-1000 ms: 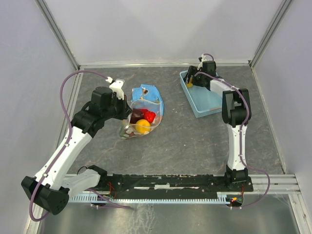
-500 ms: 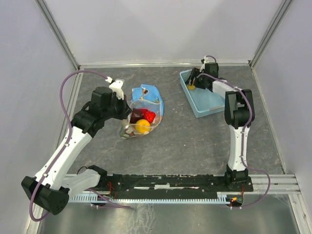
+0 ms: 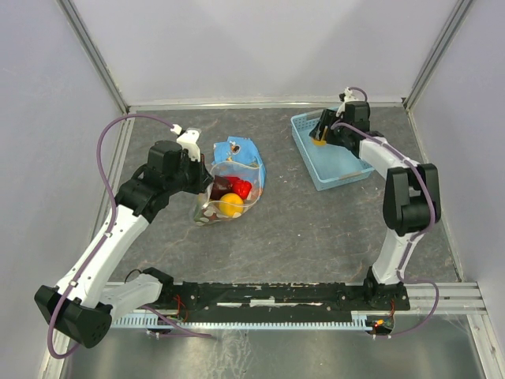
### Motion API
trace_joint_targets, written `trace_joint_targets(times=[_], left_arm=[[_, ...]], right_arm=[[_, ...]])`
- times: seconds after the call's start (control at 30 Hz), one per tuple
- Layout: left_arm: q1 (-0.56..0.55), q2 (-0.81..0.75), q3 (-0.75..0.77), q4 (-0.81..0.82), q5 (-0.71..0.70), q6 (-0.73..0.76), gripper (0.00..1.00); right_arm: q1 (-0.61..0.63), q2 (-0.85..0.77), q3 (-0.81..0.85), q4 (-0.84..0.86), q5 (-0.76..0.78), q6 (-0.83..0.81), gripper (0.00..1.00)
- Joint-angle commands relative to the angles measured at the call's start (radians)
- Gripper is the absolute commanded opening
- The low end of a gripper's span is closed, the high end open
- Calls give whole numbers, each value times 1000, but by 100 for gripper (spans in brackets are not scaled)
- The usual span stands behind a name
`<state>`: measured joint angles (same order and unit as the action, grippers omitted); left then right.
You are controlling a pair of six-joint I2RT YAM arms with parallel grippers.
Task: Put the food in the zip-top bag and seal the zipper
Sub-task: Pick up the fake fruit from the bin, then place the fake fruit in the zipper food storage bag.
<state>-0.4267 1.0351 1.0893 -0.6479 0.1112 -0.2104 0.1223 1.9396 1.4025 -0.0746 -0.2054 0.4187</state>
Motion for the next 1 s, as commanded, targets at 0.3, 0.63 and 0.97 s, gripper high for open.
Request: trace_joint_targets(times=[0.3,0.63,0.97], left_arm=[[8,-27,4,48,28,28,3],[8,-35,3,51,36,26,3],[7,-39,0,57,46,22,3]], right_arm=[[122,-388,-222,39,-23,23,62],[319,-631,-320,38,52,21,63],[536,-703,-359,123,70,34,63]])
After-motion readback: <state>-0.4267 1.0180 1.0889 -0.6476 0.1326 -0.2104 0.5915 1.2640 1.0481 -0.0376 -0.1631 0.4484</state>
